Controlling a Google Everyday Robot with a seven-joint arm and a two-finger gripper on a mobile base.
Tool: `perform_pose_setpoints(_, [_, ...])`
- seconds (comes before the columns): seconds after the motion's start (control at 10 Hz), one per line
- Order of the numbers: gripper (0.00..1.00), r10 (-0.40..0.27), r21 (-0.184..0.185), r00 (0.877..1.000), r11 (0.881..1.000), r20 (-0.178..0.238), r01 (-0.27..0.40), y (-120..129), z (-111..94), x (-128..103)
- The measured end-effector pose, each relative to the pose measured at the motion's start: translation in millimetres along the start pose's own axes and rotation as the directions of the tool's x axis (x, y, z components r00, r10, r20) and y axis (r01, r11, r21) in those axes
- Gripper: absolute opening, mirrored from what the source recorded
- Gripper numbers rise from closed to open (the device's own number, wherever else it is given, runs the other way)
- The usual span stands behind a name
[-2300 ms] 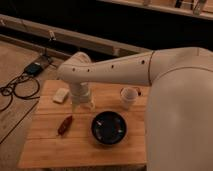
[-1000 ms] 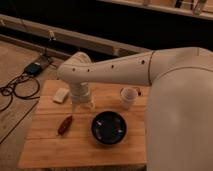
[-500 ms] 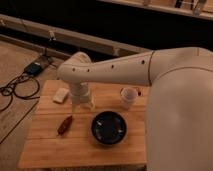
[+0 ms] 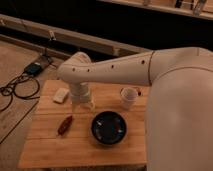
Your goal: Move the arm in a circular motion
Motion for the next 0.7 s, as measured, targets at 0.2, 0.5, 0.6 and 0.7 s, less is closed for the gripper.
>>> perform_pose_setpoints(0.2, [0.65,0.0,0.0,1.0,1.0,0.0,0.0,0.0,0.0,0.0])
perform_pose_setpoints(0.5, [0.65,0.0,0.0,1.0,1.0,0.0,0.0,0.0,0.1,0.1])
perform_pose_setpoints(0.6, [0.65,-0.001,0.001,1.0,1.0,-0.001,0.001,-0.1,0.3,0.4])
perform_pose_setpoints(0.7, [0.65,-0.01,-0.003,1.0,1.0,-0.008,0.01,1.4,2.0,6.6])
